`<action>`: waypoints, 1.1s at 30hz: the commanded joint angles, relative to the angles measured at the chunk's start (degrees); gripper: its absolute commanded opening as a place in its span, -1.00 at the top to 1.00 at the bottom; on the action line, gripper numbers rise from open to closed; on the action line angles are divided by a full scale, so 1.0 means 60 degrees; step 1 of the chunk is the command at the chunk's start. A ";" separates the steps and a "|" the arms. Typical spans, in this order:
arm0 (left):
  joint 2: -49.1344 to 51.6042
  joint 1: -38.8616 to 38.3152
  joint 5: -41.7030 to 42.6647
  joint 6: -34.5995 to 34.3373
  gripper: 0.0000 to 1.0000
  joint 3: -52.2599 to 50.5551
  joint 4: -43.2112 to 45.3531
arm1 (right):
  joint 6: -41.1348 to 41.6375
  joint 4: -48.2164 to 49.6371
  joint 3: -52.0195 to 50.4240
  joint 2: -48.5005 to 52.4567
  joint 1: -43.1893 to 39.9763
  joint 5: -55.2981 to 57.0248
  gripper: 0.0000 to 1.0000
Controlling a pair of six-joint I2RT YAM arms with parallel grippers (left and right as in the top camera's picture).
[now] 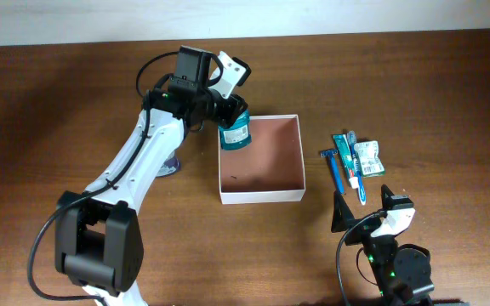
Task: Pack container
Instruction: 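Lower the mouthwash bottle into the box's left corner and release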
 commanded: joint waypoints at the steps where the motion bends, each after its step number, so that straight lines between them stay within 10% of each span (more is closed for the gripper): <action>1: -0.0051 -0.0011 0.0011 0.0084 0.01 0.0266 -0.0127 | -0.0102 0.0004 -0.0091 -0.0080 -0.0073 0.0080 -0.96; 8: -0.0240 -0.0036 0.0444 0.0084 -0.28 0.0514 -0.0109 | -0.0102 0.0004 -0.0091 -0.0080 -0.0073 0.0080 -0.97; 33: -0.1235 -0.0025 -0.1606 0.0055 -0.27 0.0852 -0.2342 | -0.0102 0.0004 -0.0091 -0.0080 -0.0073 0.0080 -0.97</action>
